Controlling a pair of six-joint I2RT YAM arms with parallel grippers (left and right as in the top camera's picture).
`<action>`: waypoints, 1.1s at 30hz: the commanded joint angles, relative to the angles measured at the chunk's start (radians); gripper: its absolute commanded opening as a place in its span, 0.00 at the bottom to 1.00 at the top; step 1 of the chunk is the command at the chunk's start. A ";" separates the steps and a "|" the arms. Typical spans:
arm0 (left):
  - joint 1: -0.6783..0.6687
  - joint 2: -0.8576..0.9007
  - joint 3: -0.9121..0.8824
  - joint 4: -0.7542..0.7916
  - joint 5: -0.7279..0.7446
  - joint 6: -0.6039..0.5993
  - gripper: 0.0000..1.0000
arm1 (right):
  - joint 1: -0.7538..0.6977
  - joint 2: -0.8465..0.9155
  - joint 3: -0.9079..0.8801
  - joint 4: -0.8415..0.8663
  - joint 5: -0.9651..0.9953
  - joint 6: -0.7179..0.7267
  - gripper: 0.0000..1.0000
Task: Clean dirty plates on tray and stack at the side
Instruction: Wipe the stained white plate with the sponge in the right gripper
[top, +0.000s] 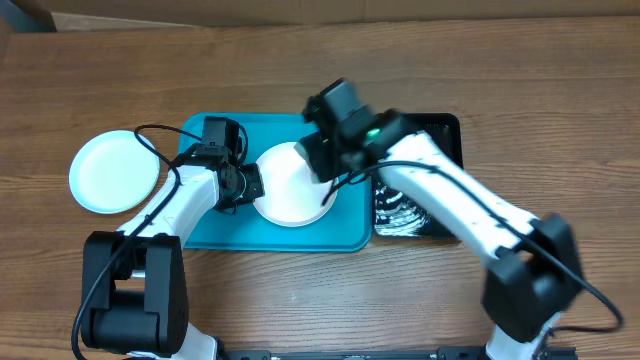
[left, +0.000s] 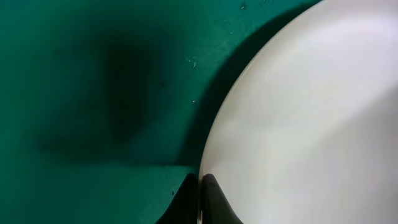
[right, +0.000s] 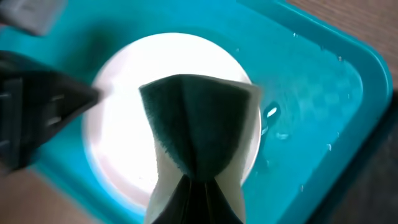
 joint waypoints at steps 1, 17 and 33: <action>-0.007 0.015 -0.008 -0.003 0.008 0.014 0.04 | 0.048 0.081 0.016 0.045 0.226 -0.005 0.04; -0.007 0.015 -0.008 -0.005 0.009 0.014 0.04 | 0.080 0.219 0.014 0.140 0.337 -0.003 0.04; -0.007 0.015 -0.008 -0.018 0.008 0.019 0.04 | 0.080 0.339 0.014 0.153 0.196 0.049 0.04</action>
